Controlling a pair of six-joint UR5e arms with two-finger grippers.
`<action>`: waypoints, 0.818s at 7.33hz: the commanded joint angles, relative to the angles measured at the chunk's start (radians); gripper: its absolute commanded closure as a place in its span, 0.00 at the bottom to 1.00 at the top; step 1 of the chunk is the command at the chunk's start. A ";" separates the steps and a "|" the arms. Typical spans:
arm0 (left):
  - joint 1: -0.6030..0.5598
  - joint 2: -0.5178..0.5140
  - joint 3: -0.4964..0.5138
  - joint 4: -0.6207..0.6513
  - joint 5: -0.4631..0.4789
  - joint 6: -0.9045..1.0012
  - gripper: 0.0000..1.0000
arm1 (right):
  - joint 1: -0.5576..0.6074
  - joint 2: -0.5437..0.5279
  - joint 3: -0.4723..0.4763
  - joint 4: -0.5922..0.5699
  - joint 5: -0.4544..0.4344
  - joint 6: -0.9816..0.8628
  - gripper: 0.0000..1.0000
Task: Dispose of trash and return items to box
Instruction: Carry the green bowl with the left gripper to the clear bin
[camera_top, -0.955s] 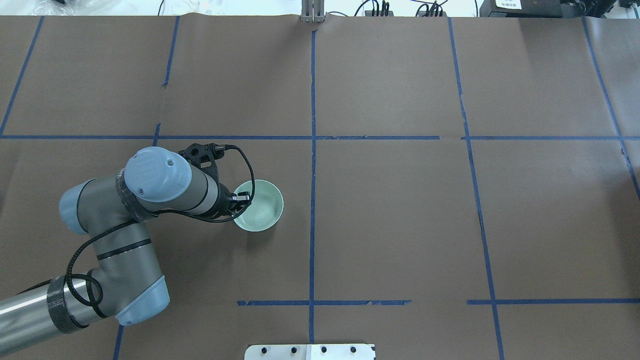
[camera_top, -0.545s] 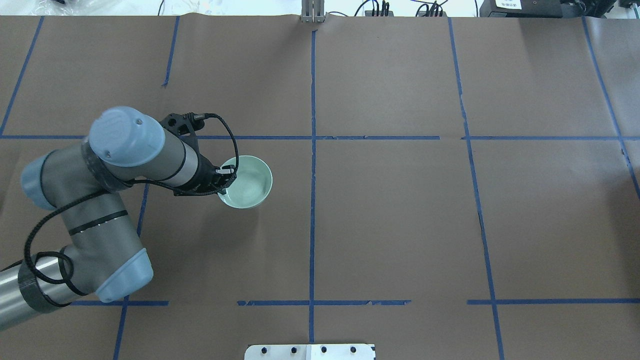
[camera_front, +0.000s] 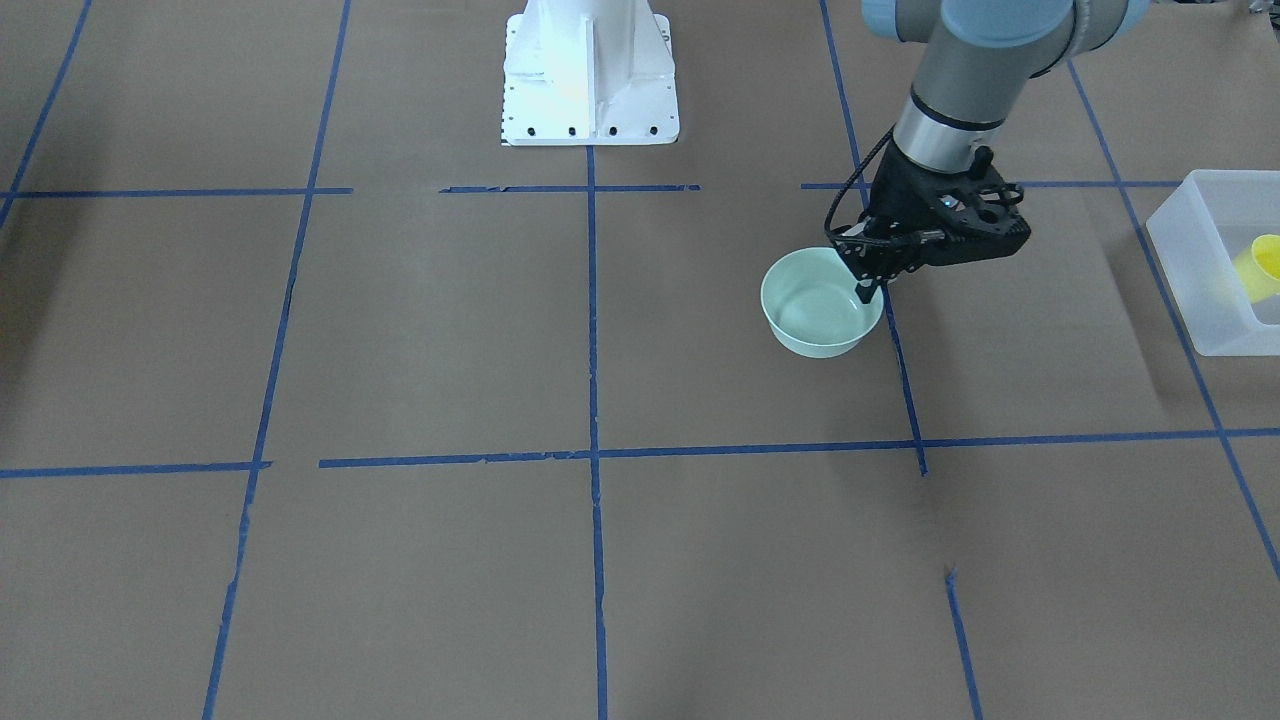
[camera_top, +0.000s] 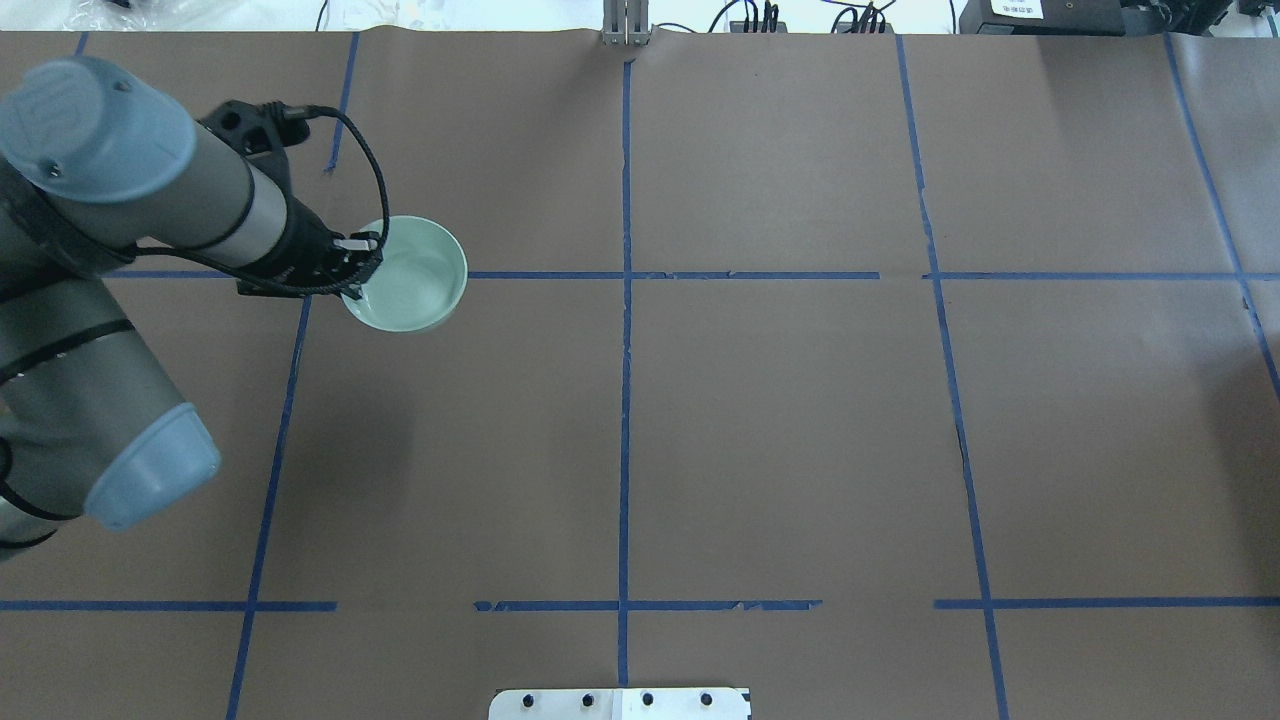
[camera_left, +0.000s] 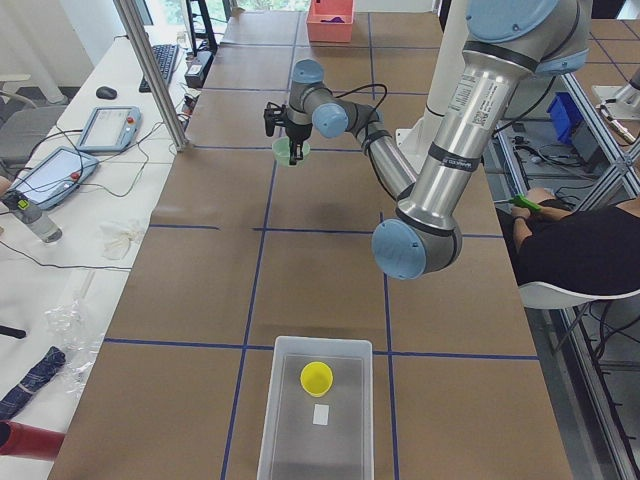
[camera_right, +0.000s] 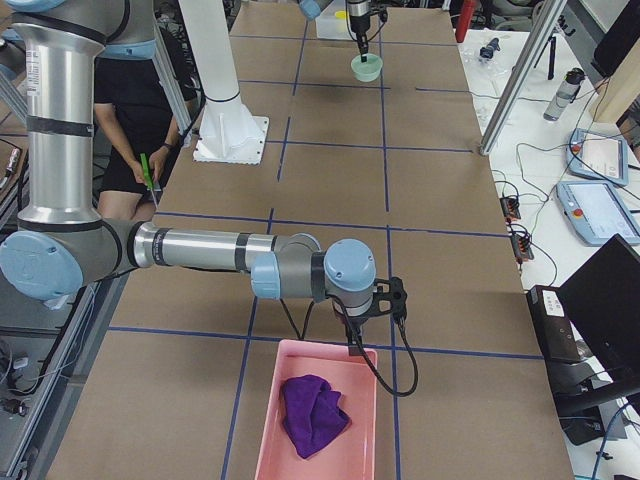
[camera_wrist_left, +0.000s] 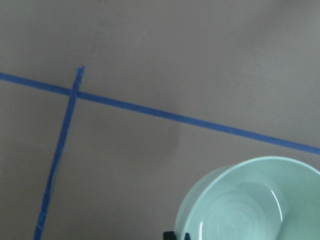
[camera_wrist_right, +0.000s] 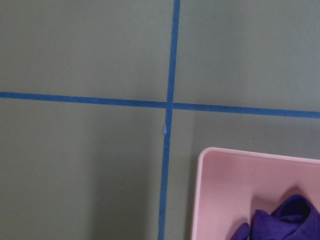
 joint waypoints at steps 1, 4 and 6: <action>-0.112 0.072 -0.009 0.019 -0.003 0.191 1.00 | -0.041 -0.009 0.066 -0.006 0.002 0.126 0.00; -0.378 0.223 0.048 0.019 -0.116 0.681 1.00 | -0.045 -0.017 0.055 -0.006 -0.015 0.112 0.00; -0.551 0.257 0.160 0.019 -0.121 0.980 1.00 | -0.046 -0.015 0.058 -0.006 -0.015 0.111 0.00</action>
